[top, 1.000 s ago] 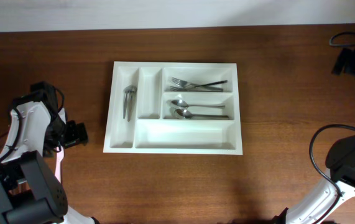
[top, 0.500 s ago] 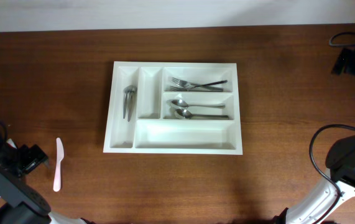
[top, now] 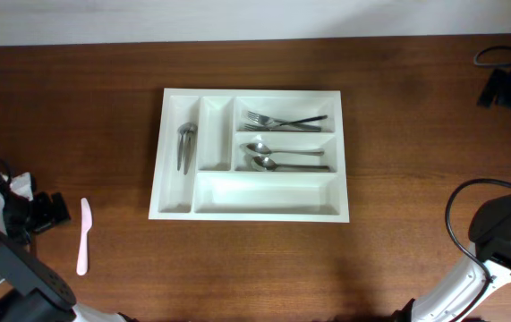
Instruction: Pack container
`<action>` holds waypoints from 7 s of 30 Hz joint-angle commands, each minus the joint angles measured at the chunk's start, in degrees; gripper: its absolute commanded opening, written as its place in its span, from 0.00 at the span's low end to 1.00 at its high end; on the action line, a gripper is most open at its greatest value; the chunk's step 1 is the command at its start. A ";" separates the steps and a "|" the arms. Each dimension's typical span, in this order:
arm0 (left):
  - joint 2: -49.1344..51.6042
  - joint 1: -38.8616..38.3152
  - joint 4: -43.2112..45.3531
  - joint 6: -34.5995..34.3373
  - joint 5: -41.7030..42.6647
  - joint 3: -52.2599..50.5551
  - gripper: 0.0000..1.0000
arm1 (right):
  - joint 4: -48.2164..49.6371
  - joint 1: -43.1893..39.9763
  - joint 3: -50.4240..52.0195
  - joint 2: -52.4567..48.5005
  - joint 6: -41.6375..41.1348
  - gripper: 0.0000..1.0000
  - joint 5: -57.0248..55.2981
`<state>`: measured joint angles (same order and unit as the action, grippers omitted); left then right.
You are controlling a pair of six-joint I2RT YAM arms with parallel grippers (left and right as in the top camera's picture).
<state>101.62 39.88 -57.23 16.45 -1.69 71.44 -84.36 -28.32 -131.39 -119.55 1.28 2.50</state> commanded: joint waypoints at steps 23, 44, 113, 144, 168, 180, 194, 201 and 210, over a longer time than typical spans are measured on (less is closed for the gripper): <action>-1.14 -5.95 3.26 17.90 -10.14 -2.40 0.99 | 0.02 -0.22 0.04 0.17 -0.50 0.99 0.09; -1.14 -5.05 0.98 15.26 4.22 -2.54 0.99 | 0.02 -0.20 0.04 0.17 -0.50 0.99 0.09; 4.46 15.21 6.71 22.38 -0.11 -4.85 0.99 | 0.02 -0.22 0.04 0.17 -0.50 0.99 0.09; 8.33 16.52 10.32 24.37 3.41 -4.98 0.96 | 0.02 -0.20 0.04 0.17 -0.50 0.99 0.09; 8.33 16.00 10.99 23.47 1.27 -4.98 0.94 | 0.02 -0.22 0.04 0.17 -0.50 0.99 0.09; 8.33 15.98 11.13 22.49 -0.70 -4.98 0.93 | 0.02 -0.22 0.04 0.17 -0.50 0.99 0.09; 9.70 14.75 10.73 21.68 -1.07 -5.57 0.94 | 0.02 -0.22 0.04 0.17 -0.50 0.99 0.09; 9.90 14.75 10.84 21.70 -1.07 -5.55 0.95 | 0.02 -0.20 0.04 0.17 -0.50 0.99 0.09; 9.90 14.75 11.41 20.37 -1.05 -5.55 0.99 | 0.02 -0.20 0.04 0.17 -0.50 0.99 0.09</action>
<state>109.25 54.76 -46.24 38.15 -2.37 66.89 -84.36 -28.32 -131.39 -119.55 1.30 2.50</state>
